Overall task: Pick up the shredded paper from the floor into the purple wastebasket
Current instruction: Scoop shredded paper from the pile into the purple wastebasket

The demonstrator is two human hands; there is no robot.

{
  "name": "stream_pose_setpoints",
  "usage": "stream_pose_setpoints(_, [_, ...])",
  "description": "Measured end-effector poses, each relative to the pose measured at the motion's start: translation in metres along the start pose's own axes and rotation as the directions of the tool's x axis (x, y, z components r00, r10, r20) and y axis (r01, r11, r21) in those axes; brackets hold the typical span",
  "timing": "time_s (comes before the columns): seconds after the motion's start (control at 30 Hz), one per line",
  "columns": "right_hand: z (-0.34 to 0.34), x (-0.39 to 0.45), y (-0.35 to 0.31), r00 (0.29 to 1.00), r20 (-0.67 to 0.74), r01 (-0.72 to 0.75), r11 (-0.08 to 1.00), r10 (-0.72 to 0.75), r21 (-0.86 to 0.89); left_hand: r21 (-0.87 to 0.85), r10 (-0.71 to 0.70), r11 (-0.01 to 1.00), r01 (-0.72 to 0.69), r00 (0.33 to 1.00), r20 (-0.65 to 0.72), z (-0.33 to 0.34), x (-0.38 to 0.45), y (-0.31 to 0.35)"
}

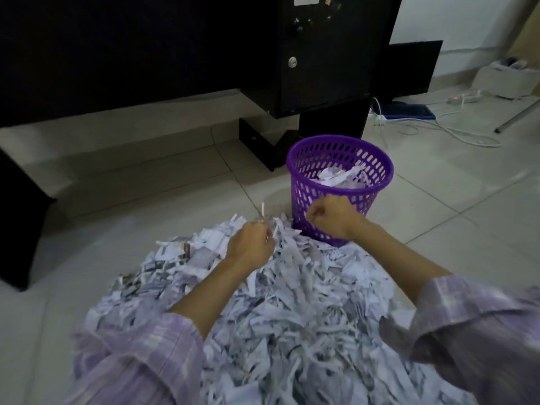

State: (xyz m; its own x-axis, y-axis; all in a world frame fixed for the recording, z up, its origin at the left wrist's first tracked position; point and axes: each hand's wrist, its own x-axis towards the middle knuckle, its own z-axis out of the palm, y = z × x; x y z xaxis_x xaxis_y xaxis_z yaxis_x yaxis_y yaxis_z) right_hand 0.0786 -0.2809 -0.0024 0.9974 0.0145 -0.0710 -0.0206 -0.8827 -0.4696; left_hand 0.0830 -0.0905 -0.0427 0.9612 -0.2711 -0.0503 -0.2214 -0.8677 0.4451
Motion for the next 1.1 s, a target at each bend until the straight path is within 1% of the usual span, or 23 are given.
stream_pose_setpoints(0.07, [0.033, -0.018, -0.001, 0.993, 0.108, -0.044, 0.998, 0.04, 0.033, -0.016, -0.033, 0.999, 0.034, 0.998, 0.051, 0.017, -0.023, -0.02])
stream_pose_setpoints(0.17, [0.085, -0.037, 0.004, 0.951, 0.287, -0.11, 0.993, 0.118, -0.046, -0.025, -0.075, 0.997, 0.079, 0.988, 0.133, 0.045, -0.052, -0.047])
stream_pose_setpoints(0.27, [0.134, -0.053, 0.013, 0.904, 0.373, -0.185, 0.978, 0.207, -0.094, -0.038, -0.109, 0.992, 0.12, 0.972, 0.21, 0.071, -0.069, -0.067])
stream_pose_setpoints(0.33, [0.165, -0.064, 0.017, 0.893, 0.389, -0.223, 0.973, 0.226, -0.053, -0.075, -0.109, 0.989, 0.128, 0.969, 0.223, 0.085, -0.075, -0.078])
stream_pose_setpoints(0.4, [0.191, -0.077, 0.019, 0.902, 0.373, -0.229, 0.973, 0.217, -0.013, -0.101, -0.106, 0.986, 0.132, 0.966, 0.235, 0.095, -0.081, -0.085])
stream_pose_setpoints(0.47, [0.213, -0.087, 0.02, 0.931, 0.307, -0.199, 0.98, 0.195, -0.016, -0.127, -0.099, 0.983, 0.133, 0.965, 0.243, 0.103, -0.086, -0.087])
stream_pose_setpoints(0.53, [0.225, -0.093, 0.023, 0.958, 0.24, -0.171, 0.985, 0.159, 0.026, -0.159, -0.091, 0.978, 0.131, 0.967, 0.238, 0.107, -0.091, -0.084])
stream_pose_setpoints(0.6, [0.221, -0.094, 0.022, 0.978, 0.167, -0.146, 0.982, 0.126, 0.117, -0.21, -0.055, 0.972, 0.107, 0.97, 0.237, 0.108, -0.093, -0.08])
stream_pose_setpoints(0.67, [0.203, -0.093, 0.02, 0.991, 0.096, -0.107, 0.974, 0.089, 0.2, -0.283, 0.016, 0.958, 0.049, 0.975, 0.222, 0.108, -0.092, -0.076])
stream_pose_setpoints(0.73, [0.178, -0.09, 0.014, 0.996, 0.077, -0.071, 0.942, 0.049, 0.329, -0.398, 0.068, 0.917, 0.009, 0.981, 0.179, 0.103, -0.091, -0.069])
stream_pose_setpoints(0.77, [0.169, -0.088, 0.011, 0.996, 0.082, -0.064, 0.908, 0.033, 0.414, -0.474, 0.076, 0.881, 0.013, 0.983, 0.168, 0.1, -0.09, -0.065])
stream_pose_setpoints(0.8, [0.161, -0.086, 0.008, 0.996, 0.09, -0.062, 0.852, 0.018, 0.521, -0.56, 0.075, 0.828, 0.037, 0.982, 0.176, 0.094, -0.09, -0.061])
stream_pose_setpoints(0.87, [0.153, -0.082, 0.001, 0.992, 0.124, -0.107, 0.69, 0.026, 0.716, -0.709, 0.08, 0.699, 0.095, 0.975, 0.209, 0.086, -0.088, -0.054])
stream_pose_setpoints(0.9, [0.151, -0.082, -0.002, 0.988, 0.152, -0.141, 0.627, 0.036, 0.766, -0.75, 0.071, 0.651, 0.116, 0.975, 0.212, 0.082, -0.088, -0.051])
stream_pose_setpoints(0.93, [0.149, -0.082, -0.007, 0.984, 0.176, -0.162, 0.591, 0.035, 0.79, -0.77, 0.056, 0.627, 0.12, 0.979, 0.198, 0.079, -0.087, -0.05])
stream_pose_setpoints(0.97, [0.146, -0.083, -0.01, 0.981, 0.192, -0.169, 0.593, 0.024, 0.788, -0.777, 0.03, 0.618, 0.115, 0.985, 0.17, 0.077, -0.085, -0.051])
stream_pose_setpoints(1.1, [0.139, -0.089, -0.008, 0.967, 0.251, -0.155, 0.66, -0.052, 0.735, -0.756, -0.056, 0.642, 0.129, 0.991, 0.121, 0.065, -0.081, -0.055])
